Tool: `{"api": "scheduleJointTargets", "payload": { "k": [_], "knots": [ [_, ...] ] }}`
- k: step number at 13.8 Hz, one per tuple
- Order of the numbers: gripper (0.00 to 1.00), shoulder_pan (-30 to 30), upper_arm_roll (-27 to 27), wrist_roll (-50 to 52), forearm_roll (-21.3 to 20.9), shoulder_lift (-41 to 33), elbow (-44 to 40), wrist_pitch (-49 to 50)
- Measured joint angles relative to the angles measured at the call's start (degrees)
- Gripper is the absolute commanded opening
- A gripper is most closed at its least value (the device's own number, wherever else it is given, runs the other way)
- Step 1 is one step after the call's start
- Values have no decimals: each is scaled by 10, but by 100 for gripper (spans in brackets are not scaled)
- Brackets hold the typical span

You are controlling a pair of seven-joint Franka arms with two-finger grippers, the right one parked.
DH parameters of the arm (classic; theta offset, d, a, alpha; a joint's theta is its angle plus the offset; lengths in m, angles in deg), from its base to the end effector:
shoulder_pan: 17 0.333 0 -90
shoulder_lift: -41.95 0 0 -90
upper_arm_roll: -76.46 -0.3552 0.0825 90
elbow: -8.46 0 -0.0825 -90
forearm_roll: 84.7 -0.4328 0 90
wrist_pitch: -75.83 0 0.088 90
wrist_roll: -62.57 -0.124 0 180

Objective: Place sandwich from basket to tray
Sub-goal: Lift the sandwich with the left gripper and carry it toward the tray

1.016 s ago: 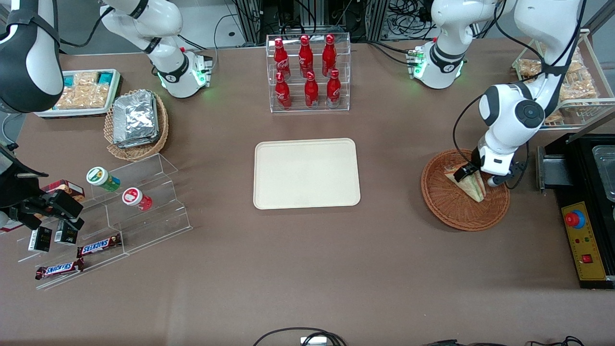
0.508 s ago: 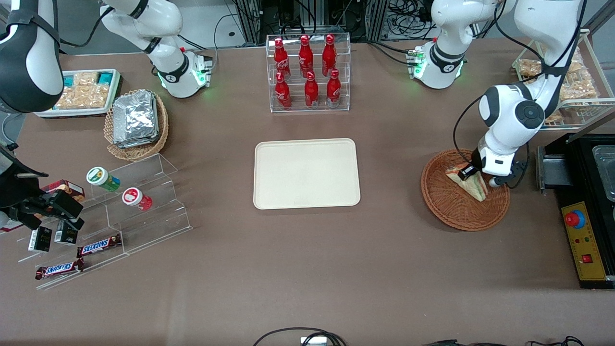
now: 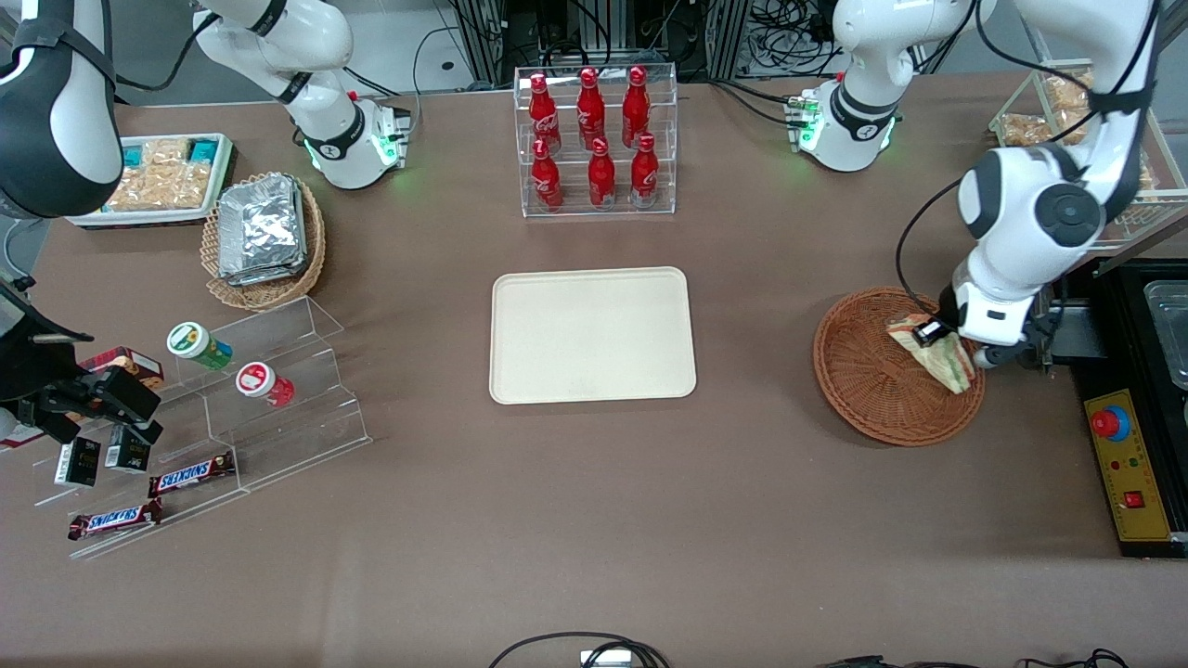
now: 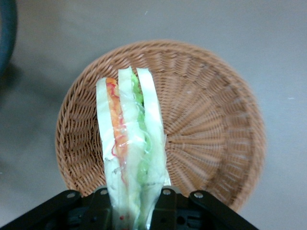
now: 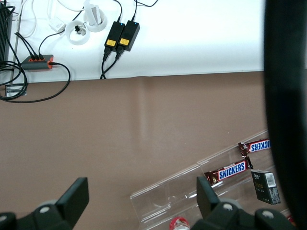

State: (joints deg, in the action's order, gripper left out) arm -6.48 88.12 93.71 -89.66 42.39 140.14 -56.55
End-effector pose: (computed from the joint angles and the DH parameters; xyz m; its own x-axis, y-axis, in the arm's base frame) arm 0.5502 -0.0082 0.3351 0.8935 0.4477 0.0349 0.4490 -0.8920 -0.0521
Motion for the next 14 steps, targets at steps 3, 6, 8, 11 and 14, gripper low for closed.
{"api": "scheduleJointTargets", "payload": {
  "k": [3,6,8,11,14],
  "knots": [
    [0,-2,44,11,0,11,-126,143],
    [0,-4,95,53,0,42,-221,208],
    [0,-9,131,90,-1,63,-257,212],
    [0,-56,155,133,-20,95,-300,234],
    [0,-123,158,150,-53,124,-325,238]
  ]
}}
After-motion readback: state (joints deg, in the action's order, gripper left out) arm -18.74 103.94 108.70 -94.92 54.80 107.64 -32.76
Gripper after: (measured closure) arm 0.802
